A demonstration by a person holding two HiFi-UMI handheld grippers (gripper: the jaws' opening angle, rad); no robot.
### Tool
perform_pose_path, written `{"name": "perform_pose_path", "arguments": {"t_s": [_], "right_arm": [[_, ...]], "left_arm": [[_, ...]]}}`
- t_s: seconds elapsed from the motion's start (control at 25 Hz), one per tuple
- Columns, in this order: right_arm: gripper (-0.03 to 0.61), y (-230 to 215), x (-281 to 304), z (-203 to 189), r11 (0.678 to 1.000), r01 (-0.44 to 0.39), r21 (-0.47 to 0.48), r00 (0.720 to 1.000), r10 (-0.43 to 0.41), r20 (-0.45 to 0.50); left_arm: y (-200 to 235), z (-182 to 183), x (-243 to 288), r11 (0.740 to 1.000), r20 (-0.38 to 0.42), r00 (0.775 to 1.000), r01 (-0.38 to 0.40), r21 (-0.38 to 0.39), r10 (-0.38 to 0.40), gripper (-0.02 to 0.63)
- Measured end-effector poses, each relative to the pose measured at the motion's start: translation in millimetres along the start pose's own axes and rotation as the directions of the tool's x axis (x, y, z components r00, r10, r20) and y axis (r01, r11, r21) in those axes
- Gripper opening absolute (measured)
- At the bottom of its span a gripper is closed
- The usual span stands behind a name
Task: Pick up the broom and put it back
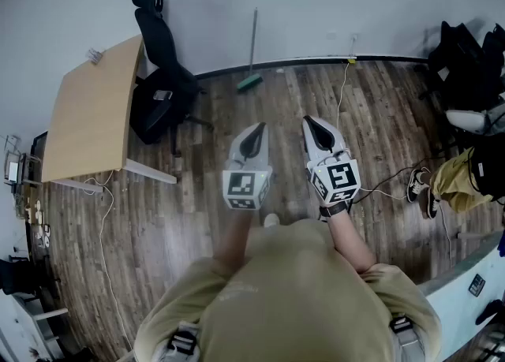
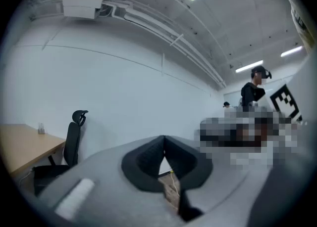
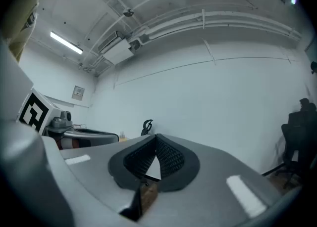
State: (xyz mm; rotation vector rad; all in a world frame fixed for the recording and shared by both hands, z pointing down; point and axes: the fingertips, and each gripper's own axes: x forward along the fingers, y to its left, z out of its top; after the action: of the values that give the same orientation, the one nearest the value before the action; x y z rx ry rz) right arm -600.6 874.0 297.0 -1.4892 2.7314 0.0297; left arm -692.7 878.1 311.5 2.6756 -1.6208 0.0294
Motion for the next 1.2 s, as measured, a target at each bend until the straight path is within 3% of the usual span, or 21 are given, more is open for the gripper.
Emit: {"name": "perform_pose_path", "arguments": {"t_s": [0.28, 0.4, 0.6, 0.76, 0.92, 1.08, 1.2], "right_arm": [[0.005, 25.2, 25.6, -22.0, 0.999, 0.049, -0.022, 0.996, -0.051, -0.070], [0.005, 28.7, 33.6, -25.4, 1.000, 0.030, -0.004, 0.998, -0.030, -0.054], [0.005, 6.4, 64.7, -25.2, 1.000, 0.004, 0.021, 1.000, -0.004, -0.014], [0.005, -13.7, 120.4, -48.7, 0.998, -0.014, 0.069, 0.999, 0.017, -0.045], [0.005, -54.4, 190.0, -63.4, 0.993, -0.048, 0.109, 0.996, 0.055, -0.066], [0.005, -133.6, 249.6, -57.0, 0.991, -0.044, 0.130, 0.997, 0.051, -0.054], [0.005, -187.4, 287.4, -42.9, 0.989, -0.041, 0.141, 0.998, 0.046, -0.033]], "left_arm": [[48.2, -8.9, -8.4, 1.000, 0.013, 1.000, -0.011, -0.008, 0.011, 0.000], [59.0, -15.6, -2.9, 0.999, 0.013, 1.000, 0.000, -0.033, 0.001, 0.000], [52.4, -25.6, 26.4, 0.998, 0.002, 0.999, 0.037, -0.047, -0.037, 0.000], [86.1, -48.7, 62.2, 0.998, -0.057, 0.998, 0.025, -0.050, -0.028, 0.000], [129.3, -53.0, 125.1, 0.998, -0.098, 0.995, -0.029, -0.050, 0.024, 0.000], [145.8, -42.4, 211.3, 0.991, -0.065, 0.995, -0.079, -0.105, 0.073, 0.000], [155.6, -32.6, 266.3, 0.989, -0.051, 0.993, -0.110, -0.096, 0.106, 0.000]]}}
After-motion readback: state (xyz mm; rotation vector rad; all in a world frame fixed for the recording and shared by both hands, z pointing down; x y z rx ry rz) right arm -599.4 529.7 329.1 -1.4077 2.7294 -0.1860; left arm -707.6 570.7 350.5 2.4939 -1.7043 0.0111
